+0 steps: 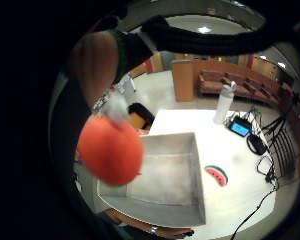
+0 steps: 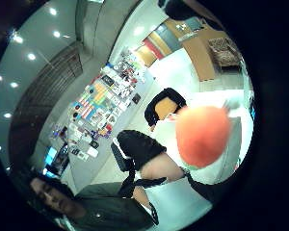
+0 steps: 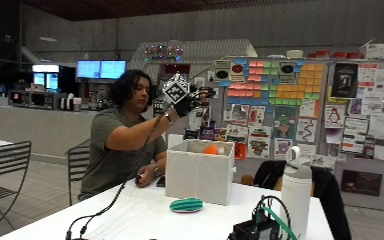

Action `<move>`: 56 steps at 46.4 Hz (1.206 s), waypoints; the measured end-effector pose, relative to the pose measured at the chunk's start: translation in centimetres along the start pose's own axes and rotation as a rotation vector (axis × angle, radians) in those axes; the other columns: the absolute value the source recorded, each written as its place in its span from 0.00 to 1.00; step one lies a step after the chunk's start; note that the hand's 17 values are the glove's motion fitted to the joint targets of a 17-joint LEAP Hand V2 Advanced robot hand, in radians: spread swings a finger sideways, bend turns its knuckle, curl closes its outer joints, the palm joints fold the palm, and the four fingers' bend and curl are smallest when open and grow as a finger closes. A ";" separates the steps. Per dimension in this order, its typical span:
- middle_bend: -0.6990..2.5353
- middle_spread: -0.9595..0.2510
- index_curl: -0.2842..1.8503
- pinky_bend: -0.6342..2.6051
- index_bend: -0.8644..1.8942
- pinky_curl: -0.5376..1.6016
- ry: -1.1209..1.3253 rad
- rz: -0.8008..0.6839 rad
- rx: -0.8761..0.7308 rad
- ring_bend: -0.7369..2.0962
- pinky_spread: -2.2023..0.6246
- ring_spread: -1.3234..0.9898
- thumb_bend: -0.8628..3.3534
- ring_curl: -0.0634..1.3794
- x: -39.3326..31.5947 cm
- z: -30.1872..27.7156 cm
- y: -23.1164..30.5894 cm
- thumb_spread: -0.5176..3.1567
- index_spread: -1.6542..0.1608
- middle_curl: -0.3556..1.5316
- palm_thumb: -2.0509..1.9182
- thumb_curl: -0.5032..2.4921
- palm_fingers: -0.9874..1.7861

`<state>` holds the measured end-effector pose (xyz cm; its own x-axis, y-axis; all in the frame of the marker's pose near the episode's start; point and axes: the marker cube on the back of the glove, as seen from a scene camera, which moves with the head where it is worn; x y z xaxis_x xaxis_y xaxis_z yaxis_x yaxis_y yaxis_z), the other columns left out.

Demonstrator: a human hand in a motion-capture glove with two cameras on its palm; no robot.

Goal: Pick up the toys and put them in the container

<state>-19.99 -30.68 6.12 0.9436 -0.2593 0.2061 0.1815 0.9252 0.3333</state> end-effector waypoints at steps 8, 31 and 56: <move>0.35 0.58 0.44 0.48 0.42 0.43 -0.066 0.354 0.032 0.49 0.77 0.47 0.19 0.30 6.4 -1.3 3.4 0.42 0.65 0.55 0.50 0.33 0.42; 0.38 0.56 0.42 0.45 0.37 0.41 0.261 0.819 -0.435 0.58 0.72 0.42 0.20 0.36 28.5 15.7 22.7 0.52 0.70 0.55 0.51 0.28 0.52; 0.38 0.51 0.43 0.47 0.37 0.42 0.540 0.545 -0.123 0.66 0.62 0.41 0.21 0.38 28.3 14.2 24.9 0.51 0.75 0.54 0.55 0.28 0.80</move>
<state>7.26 -18.89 33.34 0.9068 0.3832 -0.1759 -0.3476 0.9155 0.2025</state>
